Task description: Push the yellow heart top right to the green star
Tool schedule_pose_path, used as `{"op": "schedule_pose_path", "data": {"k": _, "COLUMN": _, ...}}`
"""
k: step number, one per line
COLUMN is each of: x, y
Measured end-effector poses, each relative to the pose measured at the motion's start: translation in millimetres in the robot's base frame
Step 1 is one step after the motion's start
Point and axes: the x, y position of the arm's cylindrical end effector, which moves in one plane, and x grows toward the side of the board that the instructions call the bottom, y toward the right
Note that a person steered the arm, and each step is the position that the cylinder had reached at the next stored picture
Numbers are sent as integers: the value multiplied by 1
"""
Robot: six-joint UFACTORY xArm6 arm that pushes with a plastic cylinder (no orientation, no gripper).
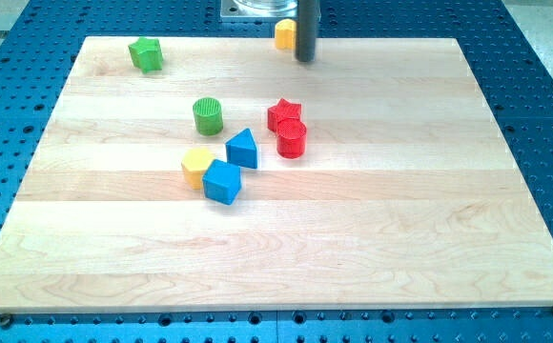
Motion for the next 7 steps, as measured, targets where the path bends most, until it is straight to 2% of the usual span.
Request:
{"op": "schedule_pose_path", "data": {"k": 1, "x": -24, "y": 36}}
{"op": "schedule_pose_path", "data": {"k": 2, "x": -37, "y": 43}}
{"op": "schedule_pose_path", "data": {"k": 7, "x": -37, "y": 6}}
